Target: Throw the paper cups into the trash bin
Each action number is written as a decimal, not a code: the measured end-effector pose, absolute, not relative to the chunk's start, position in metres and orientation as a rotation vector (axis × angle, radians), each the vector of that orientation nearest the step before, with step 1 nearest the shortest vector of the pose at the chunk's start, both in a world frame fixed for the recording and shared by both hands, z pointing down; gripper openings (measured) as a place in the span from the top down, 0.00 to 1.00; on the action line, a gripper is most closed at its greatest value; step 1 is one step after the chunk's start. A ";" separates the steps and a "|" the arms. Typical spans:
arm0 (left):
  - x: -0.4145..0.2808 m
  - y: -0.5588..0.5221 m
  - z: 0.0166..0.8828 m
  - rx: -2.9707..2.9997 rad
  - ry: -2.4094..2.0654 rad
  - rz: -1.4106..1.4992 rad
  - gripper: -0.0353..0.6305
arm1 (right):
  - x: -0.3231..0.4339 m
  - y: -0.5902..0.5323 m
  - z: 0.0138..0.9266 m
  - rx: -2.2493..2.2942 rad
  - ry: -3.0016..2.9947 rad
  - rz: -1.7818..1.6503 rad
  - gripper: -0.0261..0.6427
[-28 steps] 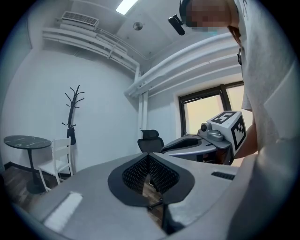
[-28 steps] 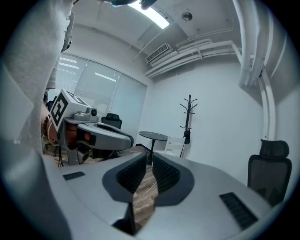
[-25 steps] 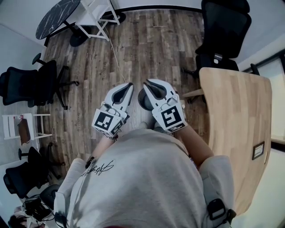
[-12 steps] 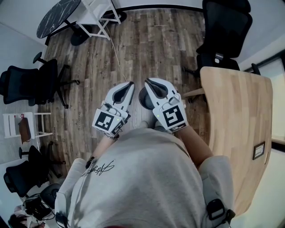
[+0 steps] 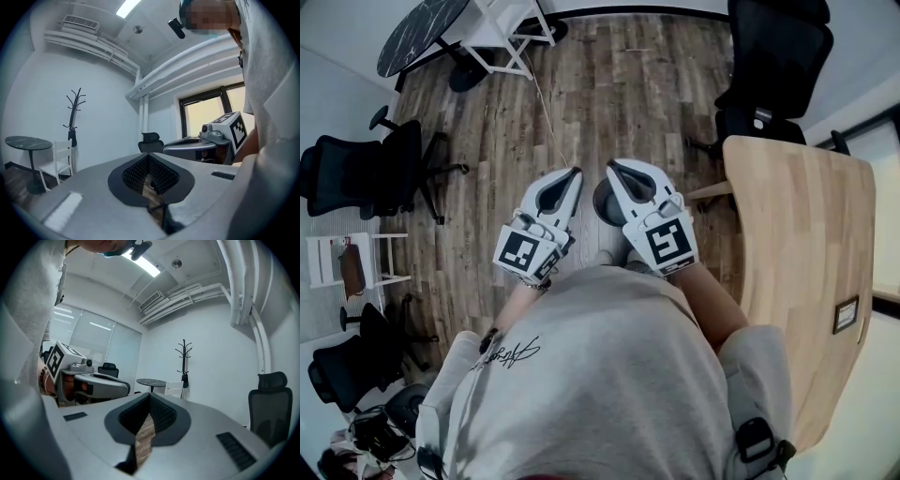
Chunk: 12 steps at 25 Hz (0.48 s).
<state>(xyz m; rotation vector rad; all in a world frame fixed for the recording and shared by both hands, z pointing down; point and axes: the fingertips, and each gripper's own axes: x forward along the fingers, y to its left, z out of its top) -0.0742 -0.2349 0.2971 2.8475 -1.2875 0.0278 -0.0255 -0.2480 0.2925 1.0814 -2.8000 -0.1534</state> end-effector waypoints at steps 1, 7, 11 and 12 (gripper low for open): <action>-0.074 -0.235 0.297 2.847 -1.288 0.027 0.94 | -0.025 -0.248 0.292 1.083 -2.802 -0.148 0.94; -0.073 -0.234 0.298 2.850 -1.286 0.027 0.94 | -0.021 -0.247 0.294 1.096 -2.810 -0.124 0.94; -0.075 -0.234 0.297 2.846 -1.286 0.018 0.94 | -0.021 -0.249 0.290 1.120 -2.829 -0.108 0.95; -0.075 -0.234 0.297 2.847 -1.285 0.017 0.94 | -0.020 -0.249 0.289 1.122 -2.828 -0.102 0.95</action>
